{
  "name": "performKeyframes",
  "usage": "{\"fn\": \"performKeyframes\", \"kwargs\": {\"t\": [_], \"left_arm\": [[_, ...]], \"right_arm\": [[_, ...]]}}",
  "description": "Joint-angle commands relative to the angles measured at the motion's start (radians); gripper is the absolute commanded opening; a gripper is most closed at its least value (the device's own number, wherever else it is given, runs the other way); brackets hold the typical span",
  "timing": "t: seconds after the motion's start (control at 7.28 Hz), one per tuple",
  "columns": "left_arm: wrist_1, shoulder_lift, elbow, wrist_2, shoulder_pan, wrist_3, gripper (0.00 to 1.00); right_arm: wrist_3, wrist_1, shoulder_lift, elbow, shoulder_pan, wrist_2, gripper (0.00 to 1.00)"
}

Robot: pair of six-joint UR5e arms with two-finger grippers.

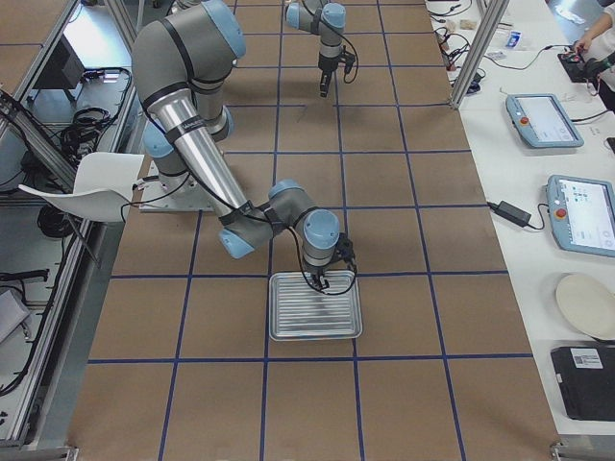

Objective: Place bearing gear from tray to pile

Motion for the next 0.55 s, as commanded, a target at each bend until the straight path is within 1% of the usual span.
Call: {"fn": "performKeyframes", "kwargs": {"t": [0.0, 0.14, 0.27, 0.41], "left_arm": [[-0.218, 0.049, 0.132, 0.023, 0.131, 0.078, 0.00], [-0.328, 0.064, 0.214, 0.023, 0.209, 0.142, 0.00], [-0.405, 0.075, 0.273, 0.023, 0.304, 0.214, 0.00], [-0.445, 0.089, 0.292, 0.027, 0.392, 0.318, 0.00]], "right_arm": [[-0.001, 0.000, 0.005, -0.001, 0.000, 0.001, 0.50], [-0.001, -0.008, 0.019, -0.004, 0.000, 0.001, 0.50], [0.002, -0.011, 0.026, -0.006, 0.000, -0.001, 0.50], [0.001, -0.009, 0.026, -0.012, 0.000, 0.001, 0.49]]}}
